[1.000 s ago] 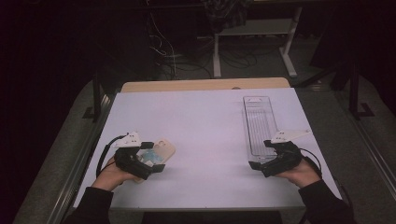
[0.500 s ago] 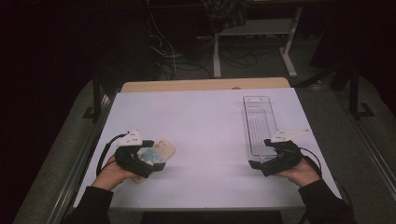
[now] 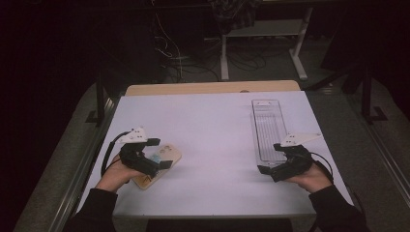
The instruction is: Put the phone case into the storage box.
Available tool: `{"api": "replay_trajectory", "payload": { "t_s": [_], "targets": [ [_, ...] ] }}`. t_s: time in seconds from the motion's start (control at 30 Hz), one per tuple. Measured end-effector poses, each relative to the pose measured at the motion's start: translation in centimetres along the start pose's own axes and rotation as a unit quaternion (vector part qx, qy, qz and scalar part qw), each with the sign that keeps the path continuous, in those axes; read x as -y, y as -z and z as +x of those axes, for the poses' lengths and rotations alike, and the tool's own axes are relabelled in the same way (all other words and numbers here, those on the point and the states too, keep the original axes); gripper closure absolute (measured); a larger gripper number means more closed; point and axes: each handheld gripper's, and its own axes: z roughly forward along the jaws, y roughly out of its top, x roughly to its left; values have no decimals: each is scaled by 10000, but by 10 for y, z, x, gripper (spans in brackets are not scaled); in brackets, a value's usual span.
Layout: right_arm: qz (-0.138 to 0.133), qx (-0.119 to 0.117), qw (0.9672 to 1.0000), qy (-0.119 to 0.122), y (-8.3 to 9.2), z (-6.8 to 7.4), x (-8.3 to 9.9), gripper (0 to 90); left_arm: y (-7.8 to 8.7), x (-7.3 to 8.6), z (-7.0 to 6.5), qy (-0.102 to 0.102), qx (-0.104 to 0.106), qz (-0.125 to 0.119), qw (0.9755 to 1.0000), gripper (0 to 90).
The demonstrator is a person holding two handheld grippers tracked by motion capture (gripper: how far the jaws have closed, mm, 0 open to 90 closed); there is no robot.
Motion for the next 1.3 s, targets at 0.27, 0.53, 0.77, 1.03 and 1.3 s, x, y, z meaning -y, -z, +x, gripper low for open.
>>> {"api": "replay_trajectory", "payload": {
  "t_s": [0.27,0.53,0.77,1.03,1.3],
  "targets": [
    [40,-22,10000,-7,-2,-1,0,0,-3,-10,7,-50,-66,-34,10000,3],
    [31,-8,10000,-5,-2,-1,0,0,-7,-21,11,-27,-135,-116,9998,3],
    [0,3,10000,-66,-1,-2,0,0,-13,-29,16,-54,-195,-112,9997,3],
    [-26,7,10000,-68,-1,-3,-1,0,-19,-33,21,44,-477,-139,9988,3],
    [-40,-2,10000,-71,-2,-3,-1,0,-13,-30,27,188,-730,-41,9971,0]
  ]
}}
